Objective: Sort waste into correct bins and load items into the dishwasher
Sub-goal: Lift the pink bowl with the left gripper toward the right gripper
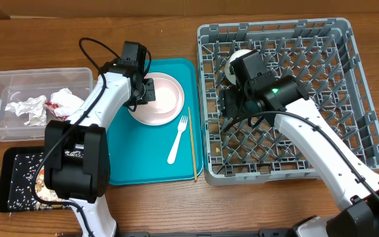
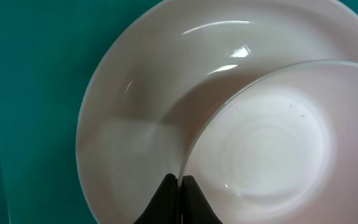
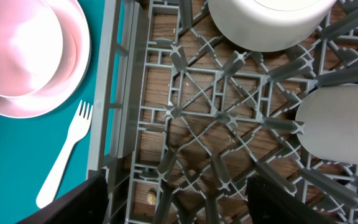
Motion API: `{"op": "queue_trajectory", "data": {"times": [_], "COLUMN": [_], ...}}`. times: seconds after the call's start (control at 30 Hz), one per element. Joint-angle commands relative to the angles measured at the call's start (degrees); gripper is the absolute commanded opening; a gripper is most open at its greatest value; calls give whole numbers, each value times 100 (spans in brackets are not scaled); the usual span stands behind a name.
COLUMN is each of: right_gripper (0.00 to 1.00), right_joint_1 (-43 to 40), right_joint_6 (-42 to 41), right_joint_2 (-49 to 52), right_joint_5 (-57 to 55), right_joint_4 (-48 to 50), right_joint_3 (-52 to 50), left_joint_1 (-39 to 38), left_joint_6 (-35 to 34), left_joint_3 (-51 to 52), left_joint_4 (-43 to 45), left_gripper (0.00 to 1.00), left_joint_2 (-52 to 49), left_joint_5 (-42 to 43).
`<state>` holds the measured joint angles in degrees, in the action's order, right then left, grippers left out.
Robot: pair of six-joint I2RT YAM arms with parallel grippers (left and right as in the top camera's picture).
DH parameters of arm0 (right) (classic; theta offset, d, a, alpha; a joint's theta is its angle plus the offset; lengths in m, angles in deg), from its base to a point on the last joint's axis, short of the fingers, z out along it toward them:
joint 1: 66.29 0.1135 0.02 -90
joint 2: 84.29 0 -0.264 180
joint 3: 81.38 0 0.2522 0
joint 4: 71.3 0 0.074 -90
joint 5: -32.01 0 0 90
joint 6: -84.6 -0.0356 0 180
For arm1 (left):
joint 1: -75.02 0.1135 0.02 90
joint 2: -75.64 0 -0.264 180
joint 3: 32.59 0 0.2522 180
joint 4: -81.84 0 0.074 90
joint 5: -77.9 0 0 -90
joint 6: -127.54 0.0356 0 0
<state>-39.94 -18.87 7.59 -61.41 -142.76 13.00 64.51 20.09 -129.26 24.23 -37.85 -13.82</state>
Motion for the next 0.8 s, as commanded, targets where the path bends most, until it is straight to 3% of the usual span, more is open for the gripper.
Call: {"op": "queue_trajectory", "data": {"times": [0.0,0.13,0.4,0.63,0.77], "right_gripper": [74,77,84,82,80], "right_joint_1": [-13,-13,-13,-11,-11], "right_joint_6": [-4,-9,-11,-317,-461], "right_joint_2": [-101,-101,-101,-101,-101], "right_joint_5": [-105,26,1462,1663,1663], "right_joint_4": [138,214,203,223,223], "right_joint_3": [111,293,656,645,645], "left_joint_1": [4,4,-50,-83,-273], "left_joint_6": [74,74,76,334,330], "left_joint_3": [-376,-1073,-1910,-1910,-1910], "left_joint_4": [-302,-1001,-2347,-2876,-2905], "left_gripper": [4,4,4,4,4], "left_joint_2": [114,258,697,918,918], "left_joint_5": [-44,-37,160,1631,1722]}}
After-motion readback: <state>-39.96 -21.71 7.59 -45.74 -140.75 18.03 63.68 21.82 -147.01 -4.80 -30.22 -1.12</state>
